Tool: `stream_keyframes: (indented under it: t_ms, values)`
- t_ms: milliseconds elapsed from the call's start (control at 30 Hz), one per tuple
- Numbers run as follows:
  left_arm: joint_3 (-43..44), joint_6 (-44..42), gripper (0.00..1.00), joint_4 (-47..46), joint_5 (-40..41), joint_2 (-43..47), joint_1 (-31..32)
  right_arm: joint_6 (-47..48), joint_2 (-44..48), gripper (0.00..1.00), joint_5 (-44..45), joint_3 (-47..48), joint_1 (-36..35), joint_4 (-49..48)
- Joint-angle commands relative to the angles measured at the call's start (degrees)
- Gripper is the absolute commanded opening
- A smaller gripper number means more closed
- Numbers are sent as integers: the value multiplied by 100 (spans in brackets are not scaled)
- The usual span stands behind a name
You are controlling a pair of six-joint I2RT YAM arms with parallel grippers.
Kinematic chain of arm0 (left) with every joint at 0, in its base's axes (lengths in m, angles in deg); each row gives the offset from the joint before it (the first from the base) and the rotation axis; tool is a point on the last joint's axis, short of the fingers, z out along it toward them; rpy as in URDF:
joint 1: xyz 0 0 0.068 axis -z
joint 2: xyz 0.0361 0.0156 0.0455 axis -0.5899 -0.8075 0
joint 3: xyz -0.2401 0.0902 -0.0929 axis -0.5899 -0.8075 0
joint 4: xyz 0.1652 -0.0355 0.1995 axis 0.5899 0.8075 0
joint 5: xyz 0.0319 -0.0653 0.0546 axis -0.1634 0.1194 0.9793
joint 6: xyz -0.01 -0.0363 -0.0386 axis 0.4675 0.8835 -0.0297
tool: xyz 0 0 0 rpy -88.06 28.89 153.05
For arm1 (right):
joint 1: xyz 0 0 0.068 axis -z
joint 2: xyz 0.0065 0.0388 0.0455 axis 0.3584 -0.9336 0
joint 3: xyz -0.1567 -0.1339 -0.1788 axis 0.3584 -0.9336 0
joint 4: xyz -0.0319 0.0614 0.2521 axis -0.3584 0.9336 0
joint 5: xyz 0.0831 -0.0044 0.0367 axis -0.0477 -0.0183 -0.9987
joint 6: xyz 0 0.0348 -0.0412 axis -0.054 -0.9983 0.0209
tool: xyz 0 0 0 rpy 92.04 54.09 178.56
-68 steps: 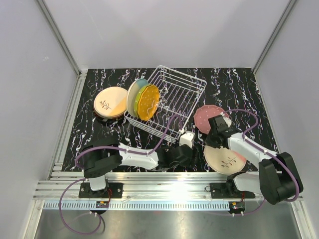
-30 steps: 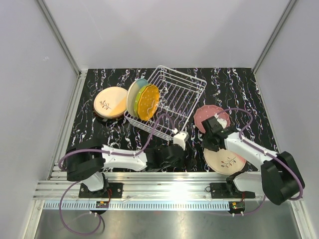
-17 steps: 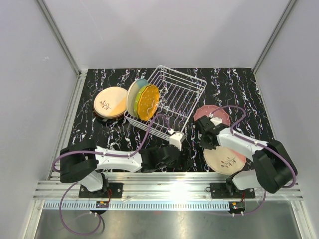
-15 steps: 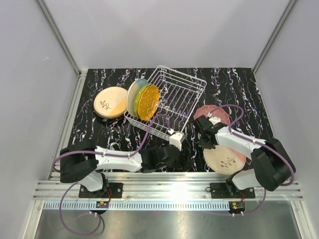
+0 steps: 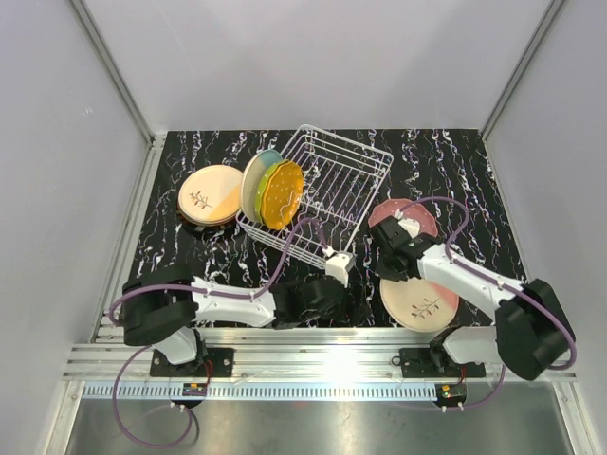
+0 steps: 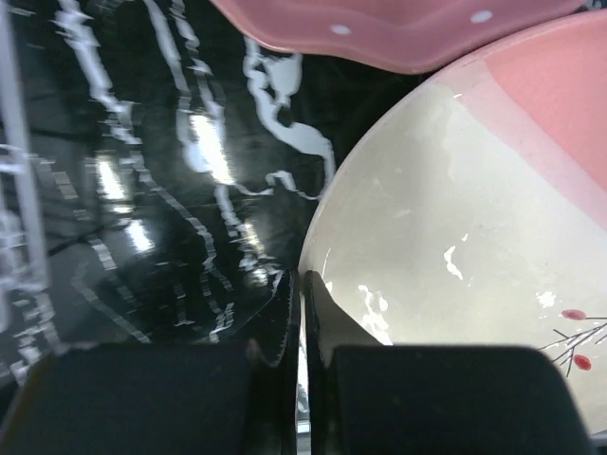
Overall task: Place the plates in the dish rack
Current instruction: Grab a plate with the right arm
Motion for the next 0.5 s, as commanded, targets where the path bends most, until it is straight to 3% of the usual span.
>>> stream_keyframes:
  t_ms: [0,467]
  values:
    - [306,144,84,-611,-220,-279,-43,-227,512,0,-298,215,-83,-428]
    - [1106,856,88,-1640,-730,-1395,-131,-227,1355,0,-43,382,-83,47]
